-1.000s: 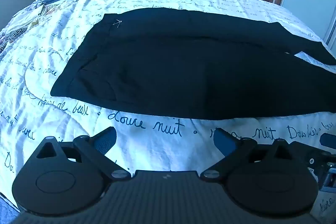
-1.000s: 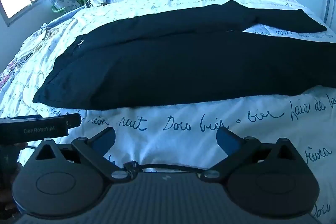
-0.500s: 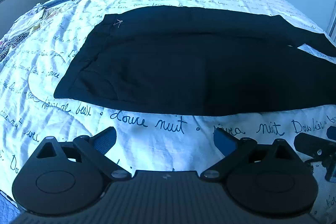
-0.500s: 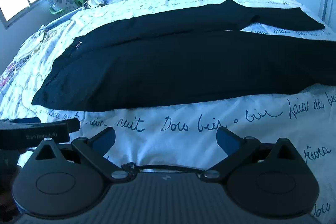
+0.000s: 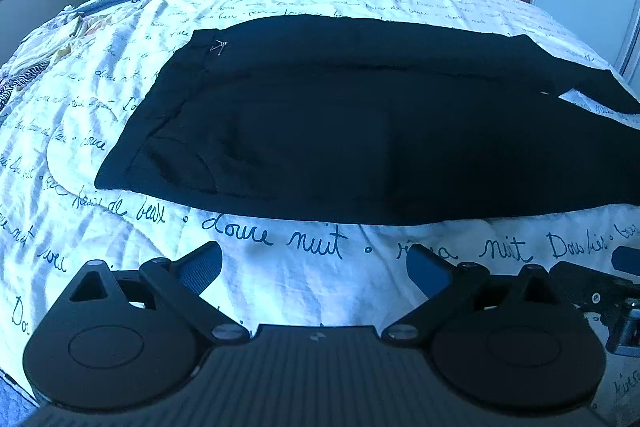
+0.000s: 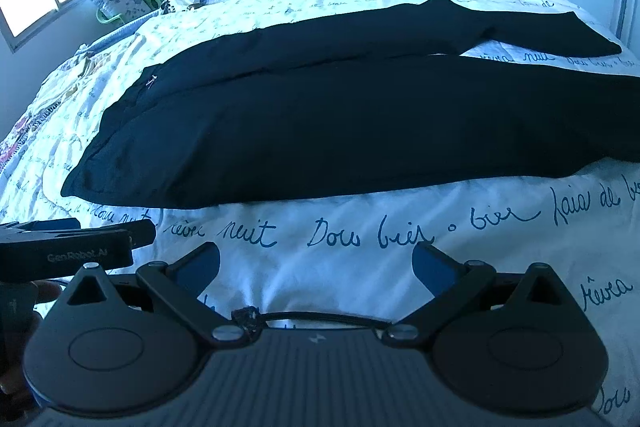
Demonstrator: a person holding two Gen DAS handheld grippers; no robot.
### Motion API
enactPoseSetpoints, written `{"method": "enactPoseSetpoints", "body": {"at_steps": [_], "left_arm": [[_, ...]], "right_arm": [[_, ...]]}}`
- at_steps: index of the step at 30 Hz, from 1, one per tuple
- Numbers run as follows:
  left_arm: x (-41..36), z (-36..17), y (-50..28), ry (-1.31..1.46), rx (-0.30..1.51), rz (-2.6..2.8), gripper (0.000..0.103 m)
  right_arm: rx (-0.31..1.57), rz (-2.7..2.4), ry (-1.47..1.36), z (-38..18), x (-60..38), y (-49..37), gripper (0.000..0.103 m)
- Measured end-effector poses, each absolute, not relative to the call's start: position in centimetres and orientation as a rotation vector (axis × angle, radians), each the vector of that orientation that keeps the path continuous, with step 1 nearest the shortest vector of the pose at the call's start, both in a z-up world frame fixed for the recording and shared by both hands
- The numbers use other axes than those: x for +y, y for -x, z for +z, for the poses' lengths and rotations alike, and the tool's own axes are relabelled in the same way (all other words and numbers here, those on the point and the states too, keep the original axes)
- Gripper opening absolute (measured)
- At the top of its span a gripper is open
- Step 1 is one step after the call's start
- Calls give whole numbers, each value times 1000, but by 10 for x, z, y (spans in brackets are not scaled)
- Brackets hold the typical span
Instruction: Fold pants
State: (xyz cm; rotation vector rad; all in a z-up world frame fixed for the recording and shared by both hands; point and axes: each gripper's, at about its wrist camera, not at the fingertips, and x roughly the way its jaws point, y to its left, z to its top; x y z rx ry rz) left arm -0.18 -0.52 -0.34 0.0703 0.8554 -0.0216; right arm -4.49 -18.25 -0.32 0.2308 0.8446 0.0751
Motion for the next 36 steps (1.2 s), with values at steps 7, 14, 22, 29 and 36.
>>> {"method": "enactPoseSetpoints", "body": {"at_steps": [7,14,22,29,36], "left_arm": [[-8,-3,3,-102,844,-6,99],[-10,-4,2,-116,853,-4,99],[-9,-7,1,-119,860,4,99],[-6,-8,0,-116,868,7,99],[-6,-9,-1,-119,870,10,99]], "right_arm": [[849,79,-233,-4,-182,45,103],[851,82,-229,-4,-181,44,103],[859,87,-228,-6,-180,42,103],[856,88,-231,-5,-180,42,103],[855,89,-233,-5,-180,42,103]]}}
